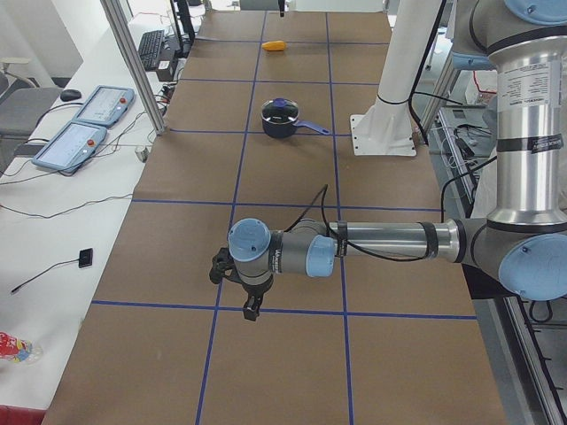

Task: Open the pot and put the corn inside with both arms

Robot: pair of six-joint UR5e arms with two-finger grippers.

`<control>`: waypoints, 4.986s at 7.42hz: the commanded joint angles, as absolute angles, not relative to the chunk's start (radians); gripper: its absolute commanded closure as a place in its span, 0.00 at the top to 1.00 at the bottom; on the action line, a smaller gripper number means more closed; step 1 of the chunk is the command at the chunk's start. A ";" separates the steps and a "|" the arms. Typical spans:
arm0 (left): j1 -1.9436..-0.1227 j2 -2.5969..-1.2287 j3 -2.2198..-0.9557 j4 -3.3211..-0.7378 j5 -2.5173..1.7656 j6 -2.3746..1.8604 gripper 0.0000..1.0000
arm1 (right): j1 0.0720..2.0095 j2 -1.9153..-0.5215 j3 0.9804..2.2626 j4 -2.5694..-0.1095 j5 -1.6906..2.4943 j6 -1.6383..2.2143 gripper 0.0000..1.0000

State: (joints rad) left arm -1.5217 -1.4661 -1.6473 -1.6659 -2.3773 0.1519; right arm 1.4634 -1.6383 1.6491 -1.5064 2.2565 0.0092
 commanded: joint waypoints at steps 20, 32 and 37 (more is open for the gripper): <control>-1.044 -2.093 -1.827 -1.607 -2.206 -0.640 0.99 | 1.273 -1.480 1.701 -1.213 2.149 0.534 1.00; -0.457 -2.589 -1.513 -1.406 -1.769 -1.368 0.99 | 1.272 -1.517 1.523 -1.055 2.160 0.390 1.00; -0.457 -2.588 -1.496 -1.443 -1.769 -1.368 0.98 | 1.272 -1.517 1.525 -1.055 2.160 0.390 1.00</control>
State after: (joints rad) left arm -0.4572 -2.5898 -1.4995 -1.4288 -1.7687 -1.3695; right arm 1.2717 -1.5171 1.5246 -1.0554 2.1598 0.3897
